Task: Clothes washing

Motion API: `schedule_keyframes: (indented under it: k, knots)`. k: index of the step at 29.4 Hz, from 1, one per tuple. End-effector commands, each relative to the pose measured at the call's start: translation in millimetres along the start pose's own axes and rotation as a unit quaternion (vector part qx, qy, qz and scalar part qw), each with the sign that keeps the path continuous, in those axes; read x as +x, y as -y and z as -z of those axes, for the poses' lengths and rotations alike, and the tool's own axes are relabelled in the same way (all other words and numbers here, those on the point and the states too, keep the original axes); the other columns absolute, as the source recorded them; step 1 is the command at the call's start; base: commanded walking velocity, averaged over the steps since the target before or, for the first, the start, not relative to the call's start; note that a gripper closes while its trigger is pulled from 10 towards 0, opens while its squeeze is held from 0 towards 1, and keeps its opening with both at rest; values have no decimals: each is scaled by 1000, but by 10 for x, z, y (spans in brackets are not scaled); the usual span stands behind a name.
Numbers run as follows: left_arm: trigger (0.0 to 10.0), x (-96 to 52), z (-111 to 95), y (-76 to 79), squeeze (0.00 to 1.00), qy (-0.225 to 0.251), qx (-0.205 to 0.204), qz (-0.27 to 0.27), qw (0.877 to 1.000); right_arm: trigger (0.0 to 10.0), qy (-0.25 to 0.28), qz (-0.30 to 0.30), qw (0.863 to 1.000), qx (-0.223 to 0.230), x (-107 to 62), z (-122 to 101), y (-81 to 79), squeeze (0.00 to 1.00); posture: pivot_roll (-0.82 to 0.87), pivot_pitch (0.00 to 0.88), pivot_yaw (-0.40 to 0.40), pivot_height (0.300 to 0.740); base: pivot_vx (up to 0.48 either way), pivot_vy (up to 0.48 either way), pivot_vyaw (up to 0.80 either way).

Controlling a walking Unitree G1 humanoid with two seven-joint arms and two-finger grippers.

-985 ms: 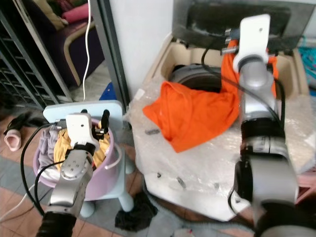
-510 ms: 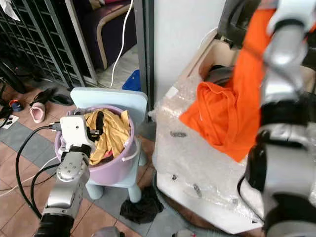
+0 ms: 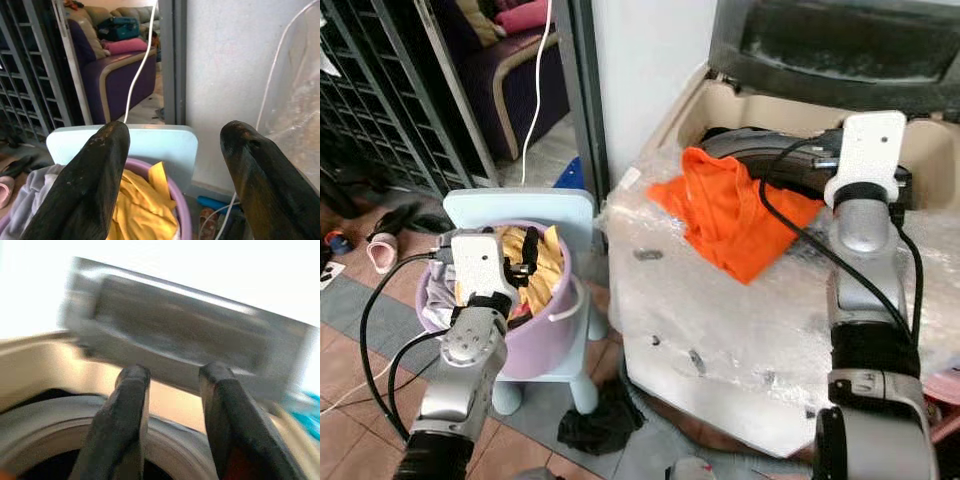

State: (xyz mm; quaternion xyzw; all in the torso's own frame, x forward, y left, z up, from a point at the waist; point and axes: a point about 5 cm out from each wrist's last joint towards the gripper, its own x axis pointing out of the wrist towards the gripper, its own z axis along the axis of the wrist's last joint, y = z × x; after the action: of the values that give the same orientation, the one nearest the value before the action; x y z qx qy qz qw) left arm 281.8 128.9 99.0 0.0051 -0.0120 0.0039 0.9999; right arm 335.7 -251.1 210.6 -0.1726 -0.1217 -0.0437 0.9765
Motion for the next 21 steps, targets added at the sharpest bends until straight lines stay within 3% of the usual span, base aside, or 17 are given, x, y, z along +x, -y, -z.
schedule_keyframes:
  k: [1,2,3,4,7,10,11,13,16,17,18,19,20,21]
  knots:
    - [10000,-5,4,-14,0,-3,10,3,1000,10000,25,-78,997,10,-13,-97,-175,1000,-84,0,74,740,0,0,0]
    - [10000,-10,9,-12,0,-4,10,4,1000,10000,9,-222,975,-3,-176,-6,-378,1000,-84,0,75,740,0,0,0]
    - [10000,-10,9,-12,0,-4,10,4,1000,10000,9,-222,975,-3,-176,-6,-378,1000,-84,0,75,740,0,0,0]
    - [10000,2,0,-12,0,-4,10,5,1000,10000,-17,-277,961,-6,-279,86,-435,1000,-84,0,75,740,0,0,0]
    - [10000,20,-29,-18,0,2,6,6,1000,10000,-49,-269,961,29,-353,154,-451,1000,-83,0,73,740,0,0,0]
    - [10000,14,-33,-19,0,3,5,7,1000,10000,-64,-302,951,19,-469,222,-517,1000,-83,0,73,740,0,0,0]
    - [10000,-5,-16,-20,0,-1,7,9,1000,10000,-95,-303,948,-10,-526,356,-527,1000,-79,0,77,740,0,0,0]
    - [10000,-15,-6,-16,0,-3,8,10,1000,10000,-116,-287,950,-26,-530,440,-493,1000,-79,0,77,740,0,0,0]
    - [10000,-16,-8,-17,0,-3,9,11,1000,10000,-103,-206,973,-14,-391,386,-341,1000,-78,0,82,740,0,0,0]
    - [10000,-9,-12,-18,0,-3,10,11,1000,10000,-88,-134,987,-30,-288,330,-191,1000,-78,0,82,740,0,0,0]
    - [10000,-4,-14,-20,0,-3,10,11,1000,10000,-83,-92,992,-36,-241,296,-94,1000,-78,0,82,740,0,0,0]
    - [10000,-4,-14,-20,0,-3,10,11,1000,10000,-83,-92,992,-36,-241,296,-94,1000,-78,0,82,740,0,0,0]
    - [10000,6,-17,-24,0,-3,11,10,1000,10000,-76,-5,996,-50,-163,221,110,1000,-79,0,83,740,0,0,0]
    - [10000,6,-17,-24,0,-3,11,10,1000,10000,-76,-5,996,-50,-163,221,110,1000,-79,0,83,740,0,0,0]
